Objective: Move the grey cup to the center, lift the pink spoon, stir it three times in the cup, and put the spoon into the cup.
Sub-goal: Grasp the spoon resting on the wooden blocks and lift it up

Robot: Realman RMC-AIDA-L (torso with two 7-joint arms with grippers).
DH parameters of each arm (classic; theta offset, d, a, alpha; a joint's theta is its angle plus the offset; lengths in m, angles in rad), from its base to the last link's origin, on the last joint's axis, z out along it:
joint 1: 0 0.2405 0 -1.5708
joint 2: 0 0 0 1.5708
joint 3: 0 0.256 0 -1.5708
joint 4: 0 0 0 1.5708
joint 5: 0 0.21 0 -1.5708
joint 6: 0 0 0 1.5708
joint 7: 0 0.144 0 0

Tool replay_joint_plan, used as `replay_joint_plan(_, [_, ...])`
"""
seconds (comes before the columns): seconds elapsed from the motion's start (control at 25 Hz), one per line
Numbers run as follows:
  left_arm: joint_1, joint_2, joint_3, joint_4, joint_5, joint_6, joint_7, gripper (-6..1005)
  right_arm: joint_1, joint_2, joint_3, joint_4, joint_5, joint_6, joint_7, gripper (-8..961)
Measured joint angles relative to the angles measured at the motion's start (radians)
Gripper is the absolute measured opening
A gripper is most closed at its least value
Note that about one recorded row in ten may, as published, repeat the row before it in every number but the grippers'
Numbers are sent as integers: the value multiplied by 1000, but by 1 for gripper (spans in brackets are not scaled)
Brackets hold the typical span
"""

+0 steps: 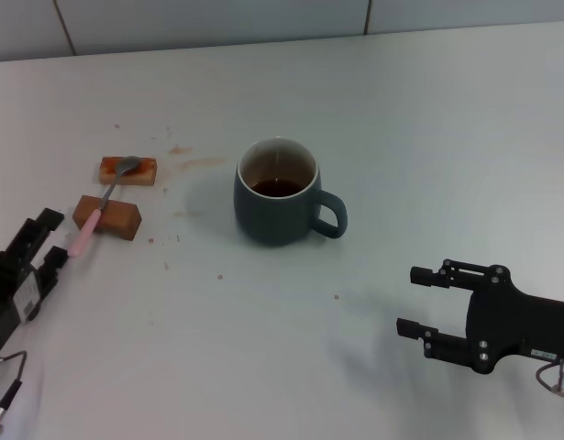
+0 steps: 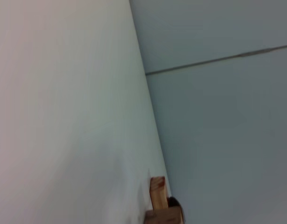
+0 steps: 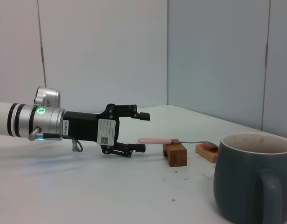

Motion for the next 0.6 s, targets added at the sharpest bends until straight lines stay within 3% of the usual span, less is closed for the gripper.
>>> replay_joint_plan(0.6, [-26,0,15,-35,-1,-7,-21,801,8,0,-4,-1,-1,2,13,642])
